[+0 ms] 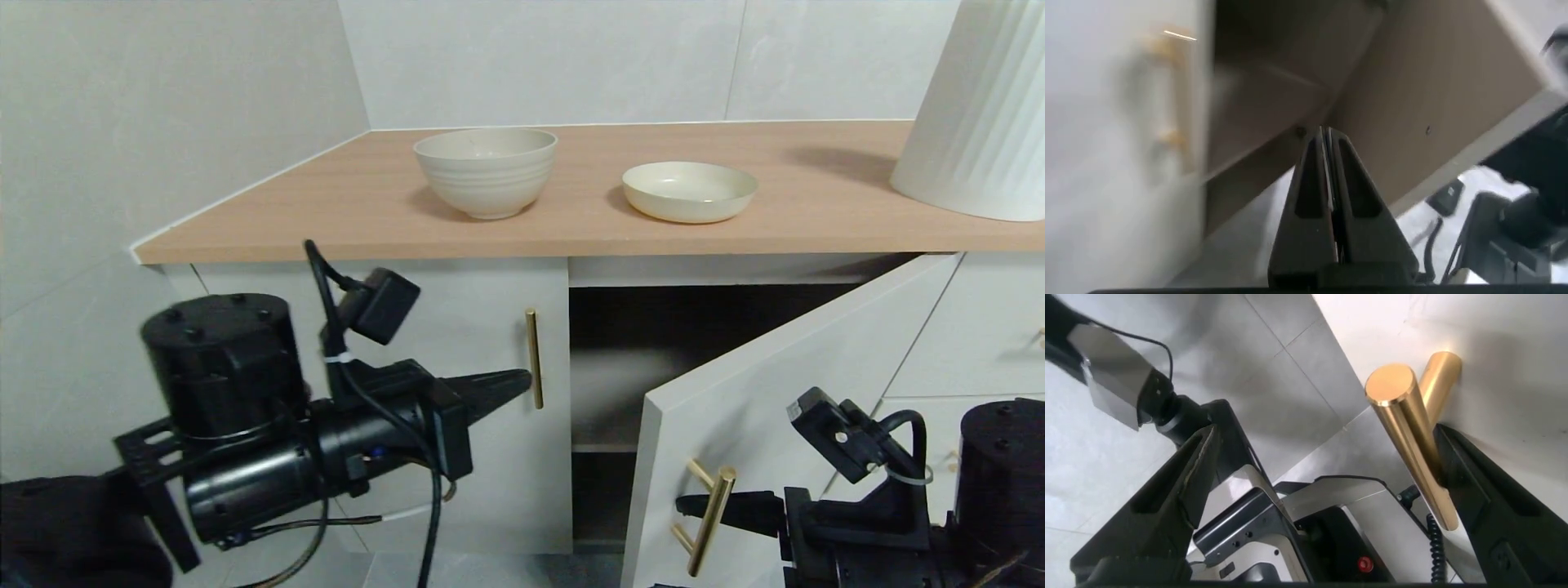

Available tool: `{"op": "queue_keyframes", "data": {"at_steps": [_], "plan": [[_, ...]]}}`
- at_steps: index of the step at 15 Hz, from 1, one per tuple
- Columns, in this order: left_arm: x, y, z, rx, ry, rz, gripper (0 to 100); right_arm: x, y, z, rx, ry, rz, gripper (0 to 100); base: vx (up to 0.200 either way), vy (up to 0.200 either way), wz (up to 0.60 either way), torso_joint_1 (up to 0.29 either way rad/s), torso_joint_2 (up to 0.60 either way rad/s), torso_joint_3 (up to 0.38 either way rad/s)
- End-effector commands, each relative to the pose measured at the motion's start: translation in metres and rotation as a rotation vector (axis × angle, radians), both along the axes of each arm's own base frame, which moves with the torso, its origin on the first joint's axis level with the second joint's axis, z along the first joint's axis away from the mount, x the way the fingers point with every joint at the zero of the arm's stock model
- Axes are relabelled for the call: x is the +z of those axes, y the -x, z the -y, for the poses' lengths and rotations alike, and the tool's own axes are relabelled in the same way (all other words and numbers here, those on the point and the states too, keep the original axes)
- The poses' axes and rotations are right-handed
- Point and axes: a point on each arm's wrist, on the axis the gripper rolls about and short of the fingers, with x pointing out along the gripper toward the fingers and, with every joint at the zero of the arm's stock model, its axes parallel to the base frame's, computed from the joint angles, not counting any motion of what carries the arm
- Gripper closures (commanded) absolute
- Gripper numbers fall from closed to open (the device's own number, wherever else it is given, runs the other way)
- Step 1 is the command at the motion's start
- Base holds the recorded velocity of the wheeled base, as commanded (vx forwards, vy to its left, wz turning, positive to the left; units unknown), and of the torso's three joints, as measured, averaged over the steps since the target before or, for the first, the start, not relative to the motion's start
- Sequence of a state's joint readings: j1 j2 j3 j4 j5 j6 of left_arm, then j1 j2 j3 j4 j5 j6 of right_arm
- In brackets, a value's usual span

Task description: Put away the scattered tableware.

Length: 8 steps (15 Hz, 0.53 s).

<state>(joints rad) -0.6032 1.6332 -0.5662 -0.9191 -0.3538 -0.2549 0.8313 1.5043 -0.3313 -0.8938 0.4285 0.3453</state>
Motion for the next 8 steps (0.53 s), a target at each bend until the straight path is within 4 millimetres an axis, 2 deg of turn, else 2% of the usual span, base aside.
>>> {"op": "queue_keyframes", "data": {"at_steps": [1,2,3,6,8], "plan": [[-0.063,-0.012,0.046,-0.100,-0.066,-0.076,100,0.001,0.000,0.001,-0.003,-0.005,0.006,0,0.000,0.000,0.00,0.000,0.00,0.000],[-0.081,-0.019,0.060,-0.113,-0.057,-0.061,100,0.002,0.001,0.001,-0.008,-0.008,0.010,0,0.000,0.000,0.00,0.000,0.00,0.000],[-0.090,-0.024,0.067,-0.119,-0.034,-0.033,100,0.003,0.001,0.001,-0.014,-0.010,0.014,0,0.000,0.000,0.00,0.000,0.00,0.000],[-0.095,-0.023,0.079,-0.175,0.017,0.022,100,0.004,0.000,0.003,-0.033,-0.011,0.020,0,0.000,0.000,0.00,0.000,0.00,0.000],[-0.090,-0.016,0.092,-0.241,0.049,0.053,100,0.005,0.000,0.003,-0.033,-0.012,0.021,0,0.000,0.000,0.00,0.000,0.00,0.000]]}}
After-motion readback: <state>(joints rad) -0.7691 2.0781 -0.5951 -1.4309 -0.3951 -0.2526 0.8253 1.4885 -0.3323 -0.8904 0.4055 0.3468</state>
